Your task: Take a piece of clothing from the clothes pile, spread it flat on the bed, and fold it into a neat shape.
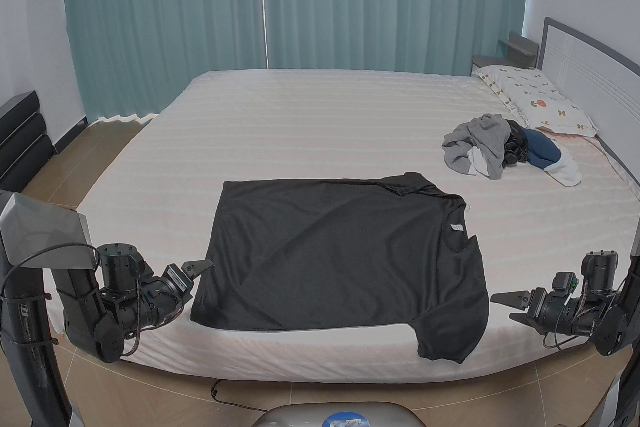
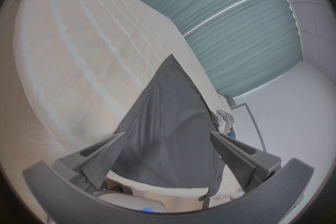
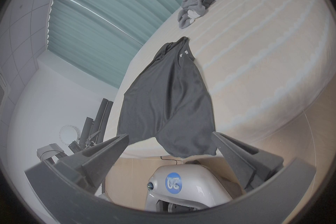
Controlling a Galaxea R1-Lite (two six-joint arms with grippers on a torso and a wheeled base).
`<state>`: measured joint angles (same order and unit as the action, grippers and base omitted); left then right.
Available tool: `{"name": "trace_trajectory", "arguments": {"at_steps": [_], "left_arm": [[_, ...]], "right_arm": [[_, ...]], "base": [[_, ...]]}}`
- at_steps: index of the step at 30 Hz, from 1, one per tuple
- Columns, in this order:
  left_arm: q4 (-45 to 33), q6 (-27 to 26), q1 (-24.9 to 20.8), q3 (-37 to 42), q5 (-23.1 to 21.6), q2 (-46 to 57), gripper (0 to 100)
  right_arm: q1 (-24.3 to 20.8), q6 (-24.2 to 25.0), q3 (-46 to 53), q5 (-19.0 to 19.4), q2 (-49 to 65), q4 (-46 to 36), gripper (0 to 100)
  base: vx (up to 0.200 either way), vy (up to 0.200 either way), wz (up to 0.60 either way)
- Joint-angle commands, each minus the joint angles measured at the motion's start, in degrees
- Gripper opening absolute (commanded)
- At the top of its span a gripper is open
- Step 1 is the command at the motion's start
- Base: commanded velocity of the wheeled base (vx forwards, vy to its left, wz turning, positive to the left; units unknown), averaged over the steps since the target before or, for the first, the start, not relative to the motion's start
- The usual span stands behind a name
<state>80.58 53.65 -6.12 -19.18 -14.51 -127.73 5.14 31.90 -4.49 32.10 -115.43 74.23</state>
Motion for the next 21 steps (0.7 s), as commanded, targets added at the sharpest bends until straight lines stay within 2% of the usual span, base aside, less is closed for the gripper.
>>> {"name": "trace_trajectory", "arguments": {"at_steps": [1,5,8,10,16,21], "left_arm": [[0.02,0.14,-2.05,0.98,0.88,0.56,100],[0.10,0.49,-4.08,1.25,3.34,0.64,100],[0.02,0.49,-4.78,1.42,3.61,0.99,100],[0.02,0.49,-4.95,1.42,3.61,1.08,100],[0.02,0.31,-4.69,2.48,3.96,2.58,100],[0.02,0.14,-0.21,2.65,4.14,4.51,100]], "right_arm": [[-0.13,0.09,0.62,-0.02,-0.14,0.04,100],[-0.13,0.09,0.71,-0.02,-0.41,0.04,100],[-0.22,0.09,0.79,-0.11,-0.41,0.04,100],[-0.31,0.00,0.88,-0.11,-0.32,0.04,100],[-0.40,-0.09,0.71,-0.28,-0.41,0.04,100],[-2.68,-0.09,0.27,-0.46,-1.11,0.13,100]], "base": [[0.000,0.000,0.00],[-0.100,-0.150,0.00],[0.000,-0.200,0.00],[-0.200,-0.200,0.00],[0.000,0.000,0.00],[0.000,0.000,0.00]]}}
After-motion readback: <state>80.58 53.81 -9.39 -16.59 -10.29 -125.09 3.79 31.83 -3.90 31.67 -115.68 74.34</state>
